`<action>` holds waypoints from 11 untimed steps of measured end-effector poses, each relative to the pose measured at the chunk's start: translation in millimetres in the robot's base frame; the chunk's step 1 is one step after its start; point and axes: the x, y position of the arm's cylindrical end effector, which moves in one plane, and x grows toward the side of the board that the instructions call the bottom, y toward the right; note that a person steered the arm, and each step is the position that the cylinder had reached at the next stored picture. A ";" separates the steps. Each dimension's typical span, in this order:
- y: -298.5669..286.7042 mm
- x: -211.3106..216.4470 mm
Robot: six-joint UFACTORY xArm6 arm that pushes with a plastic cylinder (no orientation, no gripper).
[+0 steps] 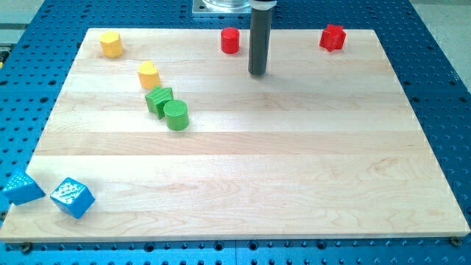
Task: Push the green circle to the top left of the blue cube
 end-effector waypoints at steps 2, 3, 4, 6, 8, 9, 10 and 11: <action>-30.1 -3.6; -73.1 -17.2; -84.7 -1.0; -138.6 88.3; -146.2 152.2; -96.5 164.4; -130.0 192.6; -196.7 192.3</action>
